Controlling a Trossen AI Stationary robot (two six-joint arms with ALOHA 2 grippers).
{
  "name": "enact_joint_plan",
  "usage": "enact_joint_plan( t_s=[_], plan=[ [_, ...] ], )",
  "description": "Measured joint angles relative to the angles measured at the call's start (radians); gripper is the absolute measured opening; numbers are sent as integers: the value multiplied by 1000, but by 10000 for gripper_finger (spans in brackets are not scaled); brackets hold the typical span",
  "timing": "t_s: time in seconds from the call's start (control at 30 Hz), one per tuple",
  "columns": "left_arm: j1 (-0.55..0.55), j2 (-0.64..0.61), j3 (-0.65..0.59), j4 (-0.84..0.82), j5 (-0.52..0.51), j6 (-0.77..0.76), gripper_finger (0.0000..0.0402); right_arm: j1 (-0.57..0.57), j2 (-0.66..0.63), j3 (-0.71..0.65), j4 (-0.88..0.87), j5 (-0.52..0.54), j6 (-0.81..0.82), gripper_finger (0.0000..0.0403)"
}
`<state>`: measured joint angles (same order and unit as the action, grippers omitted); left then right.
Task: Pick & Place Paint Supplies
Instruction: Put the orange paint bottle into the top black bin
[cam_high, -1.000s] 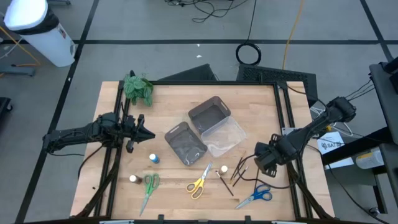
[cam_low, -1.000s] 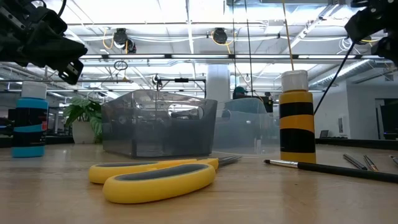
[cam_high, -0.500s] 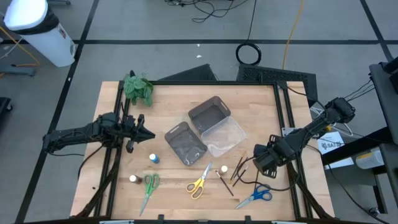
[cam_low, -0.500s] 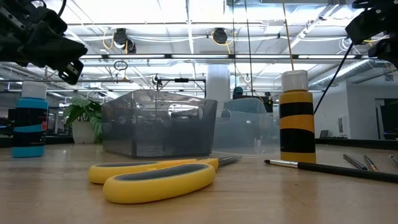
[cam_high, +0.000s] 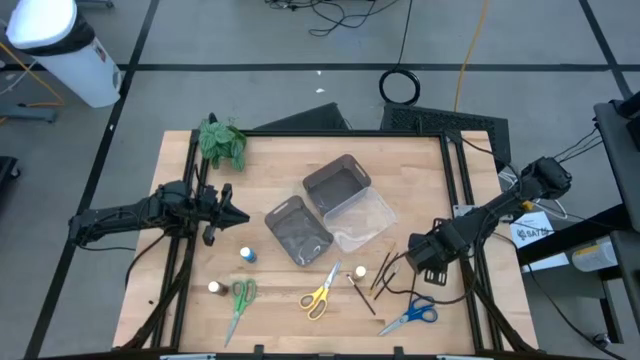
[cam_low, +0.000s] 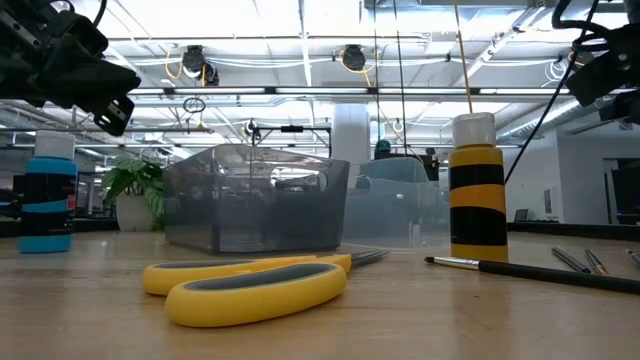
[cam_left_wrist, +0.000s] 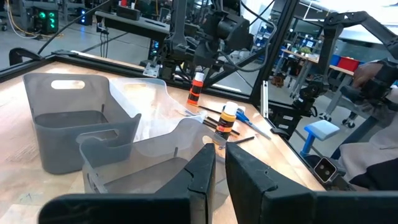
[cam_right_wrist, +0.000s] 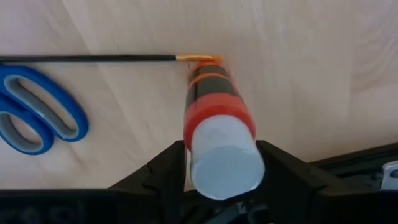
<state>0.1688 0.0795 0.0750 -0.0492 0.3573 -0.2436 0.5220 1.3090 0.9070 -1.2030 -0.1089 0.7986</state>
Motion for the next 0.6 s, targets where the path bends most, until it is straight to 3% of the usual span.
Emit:
enact_joint_plan(
  t_s=[0.6],
  plan=[
    [0, 0, 0, 0, 0, 0, 47, -19, -7, 35, 1, -24, -7, 169]
  ],
)
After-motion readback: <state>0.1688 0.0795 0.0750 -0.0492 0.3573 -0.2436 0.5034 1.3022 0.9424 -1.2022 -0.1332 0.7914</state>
